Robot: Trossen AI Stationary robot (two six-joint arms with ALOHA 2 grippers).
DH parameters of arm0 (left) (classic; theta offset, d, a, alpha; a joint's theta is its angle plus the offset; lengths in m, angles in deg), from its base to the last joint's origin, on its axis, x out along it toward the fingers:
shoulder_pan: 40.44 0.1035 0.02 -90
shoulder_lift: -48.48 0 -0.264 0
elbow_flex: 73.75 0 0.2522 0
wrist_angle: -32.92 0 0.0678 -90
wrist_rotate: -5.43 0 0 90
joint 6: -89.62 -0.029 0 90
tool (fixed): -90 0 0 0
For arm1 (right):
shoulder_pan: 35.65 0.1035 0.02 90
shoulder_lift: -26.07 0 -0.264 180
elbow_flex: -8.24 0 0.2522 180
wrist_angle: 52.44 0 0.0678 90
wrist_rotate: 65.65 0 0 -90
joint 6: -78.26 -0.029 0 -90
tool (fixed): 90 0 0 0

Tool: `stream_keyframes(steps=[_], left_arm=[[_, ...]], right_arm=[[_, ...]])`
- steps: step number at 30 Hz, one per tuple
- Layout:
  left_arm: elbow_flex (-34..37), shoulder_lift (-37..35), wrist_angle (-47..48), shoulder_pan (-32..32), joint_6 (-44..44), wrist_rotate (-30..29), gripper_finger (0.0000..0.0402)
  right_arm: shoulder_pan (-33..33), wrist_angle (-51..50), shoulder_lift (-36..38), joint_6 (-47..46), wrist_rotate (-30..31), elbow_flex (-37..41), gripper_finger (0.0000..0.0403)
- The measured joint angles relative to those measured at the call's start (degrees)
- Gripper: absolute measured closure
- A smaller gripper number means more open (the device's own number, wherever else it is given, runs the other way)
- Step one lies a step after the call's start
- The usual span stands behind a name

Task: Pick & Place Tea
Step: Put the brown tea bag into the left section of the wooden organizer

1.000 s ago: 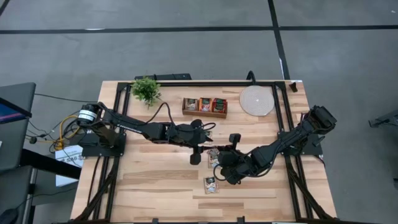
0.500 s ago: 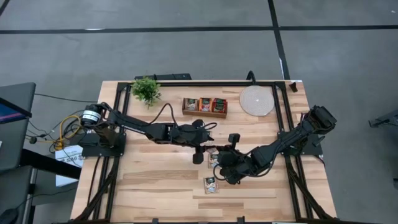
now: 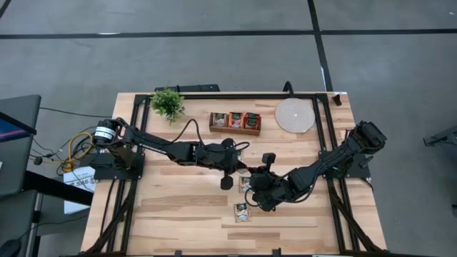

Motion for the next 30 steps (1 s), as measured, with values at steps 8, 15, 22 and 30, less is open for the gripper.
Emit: stream_keyframes(steps=[8, 15, 22, 30], left_arm=[[0.0, 0.1, 1.2, -0.1, -2.4, -2.4, 0.0401], [0.0, 0.2, 9.0, 0.2, -3.6, -9.7, 0.0401], [3.6, -0.3, 10.3, 0.2, -2.8, -13.3, 0.0401], [17.9, -9.7, -2.6, 4.0, -2.2, -20.1, 0.0401]], right_arm=[[0.0, -0.2, 0.0, -0.1, -1.1, 0.0, 0.0401], [0.1, -3.0, 0.0, -0.1, -2.1, 0.0, 0.0363], [0.0, -5.3, 0.0, -2.1, -1.5, 0.0, 0.0315], [0.2, -14.9, 0.0, -13.7, -1.5, 0.0, 0.0306]])
